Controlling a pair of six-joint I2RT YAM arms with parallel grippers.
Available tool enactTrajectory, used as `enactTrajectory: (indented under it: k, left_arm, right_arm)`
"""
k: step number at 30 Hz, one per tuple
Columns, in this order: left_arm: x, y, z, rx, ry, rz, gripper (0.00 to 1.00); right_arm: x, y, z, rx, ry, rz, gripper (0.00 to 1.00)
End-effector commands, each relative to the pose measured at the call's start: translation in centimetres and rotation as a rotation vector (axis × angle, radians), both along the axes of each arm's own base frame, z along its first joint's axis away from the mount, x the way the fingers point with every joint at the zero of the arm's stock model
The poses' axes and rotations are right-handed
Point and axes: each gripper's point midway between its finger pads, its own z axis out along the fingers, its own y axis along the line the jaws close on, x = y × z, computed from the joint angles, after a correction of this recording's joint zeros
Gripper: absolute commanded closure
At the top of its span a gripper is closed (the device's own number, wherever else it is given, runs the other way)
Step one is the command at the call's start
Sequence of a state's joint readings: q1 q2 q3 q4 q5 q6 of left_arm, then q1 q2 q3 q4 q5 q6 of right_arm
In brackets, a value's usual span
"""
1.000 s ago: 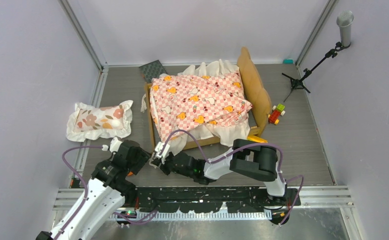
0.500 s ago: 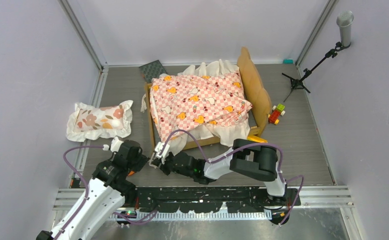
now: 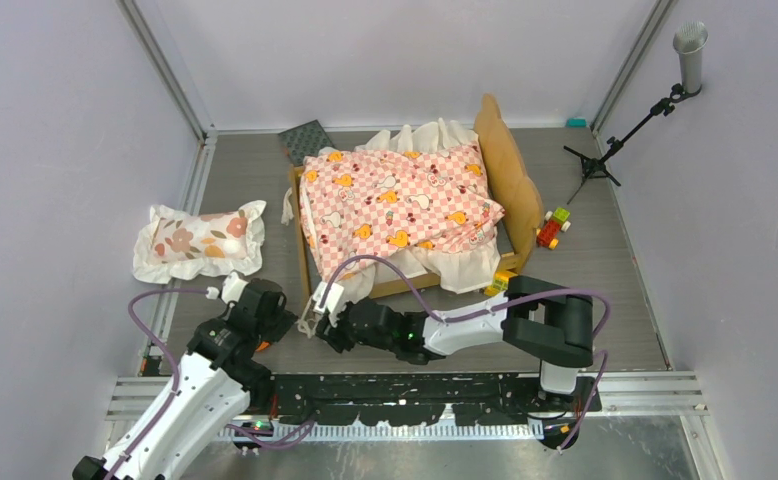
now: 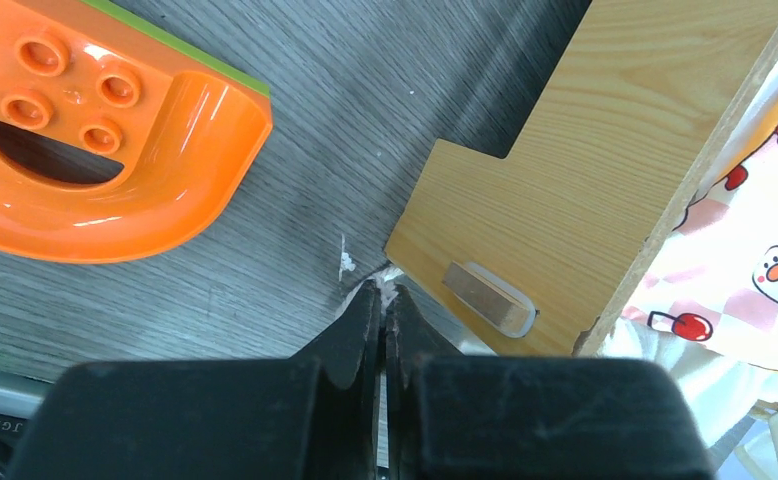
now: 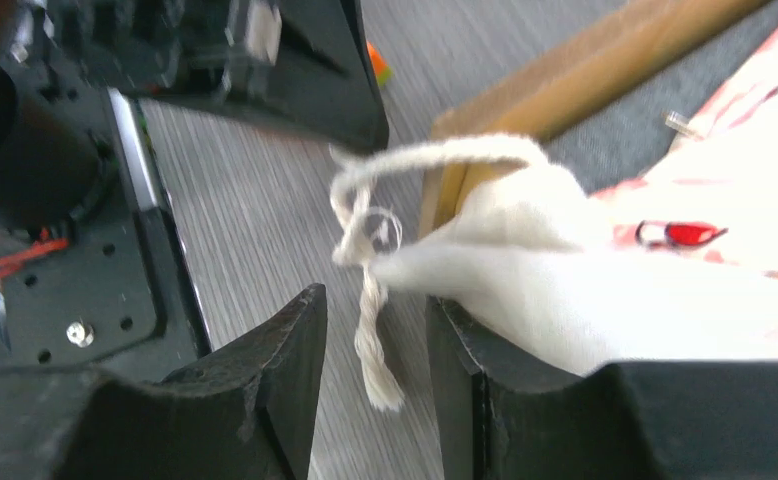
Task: Set up the pet bed
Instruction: Tie the ropes to the bed frame.
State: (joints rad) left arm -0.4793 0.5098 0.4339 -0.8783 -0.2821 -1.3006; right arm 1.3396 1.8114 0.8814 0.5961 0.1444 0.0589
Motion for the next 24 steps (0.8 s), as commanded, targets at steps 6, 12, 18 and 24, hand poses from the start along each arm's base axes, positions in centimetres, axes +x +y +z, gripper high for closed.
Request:
enactTrajectory:
  k: [6, 12, 18, 24]
  left_arm:
    - [1.0, 0.3, 0.9, 0.019, -0.053, 0.012, 1.0]
    - [1.0, 0.3, 0.8, 0.019, -0.05, 0.011, 1.0]
    - [0.9, 0.5, 0.7, 0.026, -0.048, 0.013, 1.0]
    - [0.9, 0.7, 0.8, 0.031, -0.056, 0.021, 1.0]
  right_arm:
    - [-0.2, -1.2, -3.1, -0.219, 0.061, 0.017, 0.51]
    - [0.5, 0.1, -3.4, -0.206, 0.066, 0.029, 0.5]
    - [0.5, 0.2, -4.7, -0.237, 0.082, 0.051, 0.5]
    - [-0.5, -0.3, -6.7, -0.287, 0.116, 0.089, 0.51]
